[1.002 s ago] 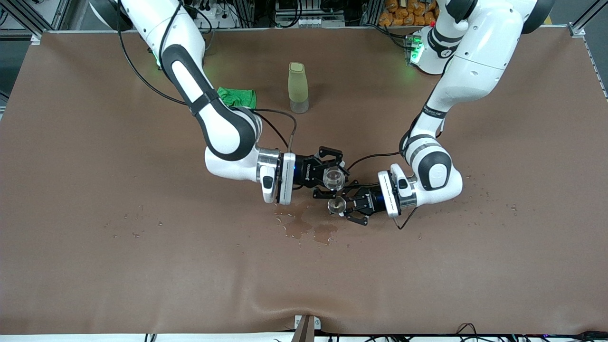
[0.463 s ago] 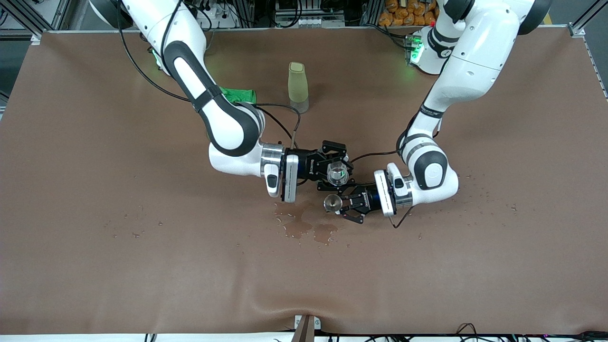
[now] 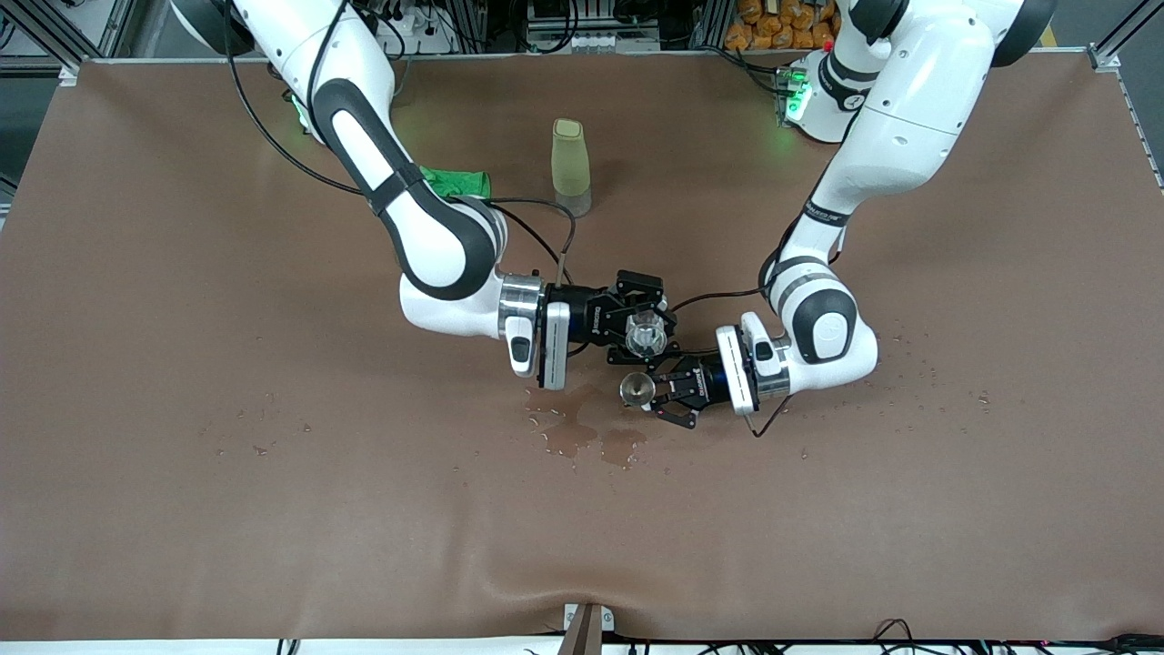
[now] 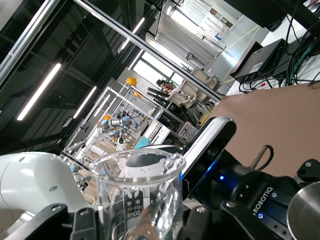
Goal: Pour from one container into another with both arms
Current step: 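Tilt the right gripper's beaker over the jigger held by the left gripper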
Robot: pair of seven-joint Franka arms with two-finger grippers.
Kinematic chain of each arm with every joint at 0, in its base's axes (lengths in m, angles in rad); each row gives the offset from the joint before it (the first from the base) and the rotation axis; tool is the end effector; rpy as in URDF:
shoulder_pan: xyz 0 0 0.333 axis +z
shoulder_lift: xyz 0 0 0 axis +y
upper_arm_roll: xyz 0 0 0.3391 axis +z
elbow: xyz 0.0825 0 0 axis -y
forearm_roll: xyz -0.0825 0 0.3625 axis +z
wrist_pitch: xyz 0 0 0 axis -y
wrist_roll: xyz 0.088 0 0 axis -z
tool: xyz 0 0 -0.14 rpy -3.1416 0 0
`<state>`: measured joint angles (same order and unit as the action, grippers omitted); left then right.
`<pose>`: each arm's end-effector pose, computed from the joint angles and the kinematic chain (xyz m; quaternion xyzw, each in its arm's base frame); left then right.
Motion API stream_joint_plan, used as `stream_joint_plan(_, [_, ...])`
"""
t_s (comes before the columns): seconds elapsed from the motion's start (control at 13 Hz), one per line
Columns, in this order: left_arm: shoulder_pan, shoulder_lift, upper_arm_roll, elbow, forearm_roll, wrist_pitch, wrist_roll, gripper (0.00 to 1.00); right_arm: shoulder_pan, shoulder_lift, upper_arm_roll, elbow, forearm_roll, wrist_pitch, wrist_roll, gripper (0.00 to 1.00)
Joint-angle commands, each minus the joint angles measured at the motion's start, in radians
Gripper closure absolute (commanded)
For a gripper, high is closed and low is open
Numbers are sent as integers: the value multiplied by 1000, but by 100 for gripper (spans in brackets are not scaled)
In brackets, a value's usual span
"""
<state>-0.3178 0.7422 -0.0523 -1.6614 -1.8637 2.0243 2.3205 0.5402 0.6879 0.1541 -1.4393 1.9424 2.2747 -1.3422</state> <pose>0.6332 -0.3288 0.2310 0.5985 -0.4485 0.4758 0.4629 0.5846 0.5087 0.3622 -0.6949 -0.1835 -0.2510 0.6484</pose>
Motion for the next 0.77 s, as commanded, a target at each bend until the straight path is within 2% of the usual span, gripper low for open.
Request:
stream_joint_plan(0.0, [-3,14,-1,29,20,11,-24,100,-6,-31,7,-32,41,-3,34,100])
stream_joint_plan(0.23, [-3,14,-1,29,17,11,-24,100,0,-31,7,-32,95,-3,57,100])
stream_joint_plan(0.69, [-3,14,-1,29,12,11,-24,100,-9,-25,7,-24,95,-6,123,100])
